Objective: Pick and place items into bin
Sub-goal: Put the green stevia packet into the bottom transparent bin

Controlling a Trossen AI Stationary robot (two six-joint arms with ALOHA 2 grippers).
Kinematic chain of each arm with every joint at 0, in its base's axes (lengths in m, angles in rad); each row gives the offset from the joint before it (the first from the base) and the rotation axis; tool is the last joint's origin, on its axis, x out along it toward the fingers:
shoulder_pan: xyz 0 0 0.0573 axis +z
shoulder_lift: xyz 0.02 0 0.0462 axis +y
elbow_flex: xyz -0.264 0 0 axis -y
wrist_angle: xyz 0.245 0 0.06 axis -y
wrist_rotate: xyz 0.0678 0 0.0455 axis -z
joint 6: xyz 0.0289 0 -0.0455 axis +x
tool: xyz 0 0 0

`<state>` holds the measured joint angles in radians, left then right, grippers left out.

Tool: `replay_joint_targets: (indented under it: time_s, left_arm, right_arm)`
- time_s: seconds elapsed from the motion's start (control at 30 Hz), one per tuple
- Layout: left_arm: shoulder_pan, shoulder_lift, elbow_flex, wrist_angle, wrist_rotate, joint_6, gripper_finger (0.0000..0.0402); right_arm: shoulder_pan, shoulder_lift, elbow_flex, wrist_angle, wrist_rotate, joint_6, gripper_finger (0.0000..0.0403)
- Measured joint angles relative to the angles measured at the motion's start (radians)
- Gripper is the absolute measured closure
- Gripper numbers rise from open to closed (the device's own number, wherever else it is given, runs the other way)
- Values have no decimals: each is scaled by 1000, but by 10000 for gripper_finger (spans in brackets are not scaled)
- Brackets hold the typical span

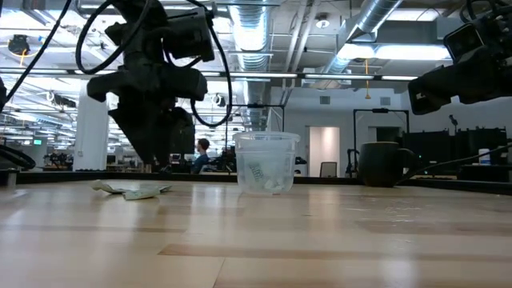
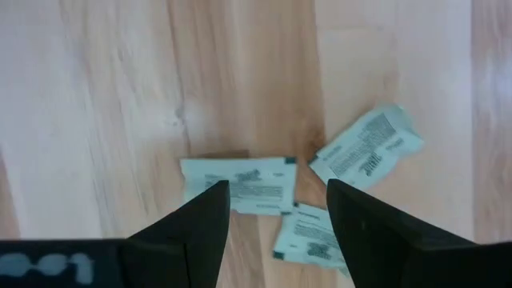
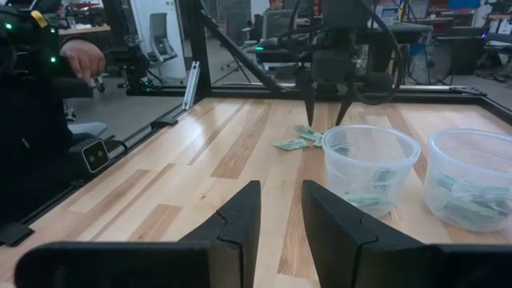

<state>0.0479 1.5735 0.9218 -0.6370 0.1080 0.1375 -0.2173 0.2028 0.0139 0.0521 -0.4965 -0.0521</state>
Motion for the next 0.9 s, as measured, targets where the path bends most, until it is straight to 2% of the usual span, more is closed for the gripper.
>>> replay_joint_targets:
  time_s: [0.9]
  left_arm:
    - [11, 33, -11, 53, -57, -14, 203]
  right_arm:
    - [0, 0, 0, 0, 0, 0, 316]
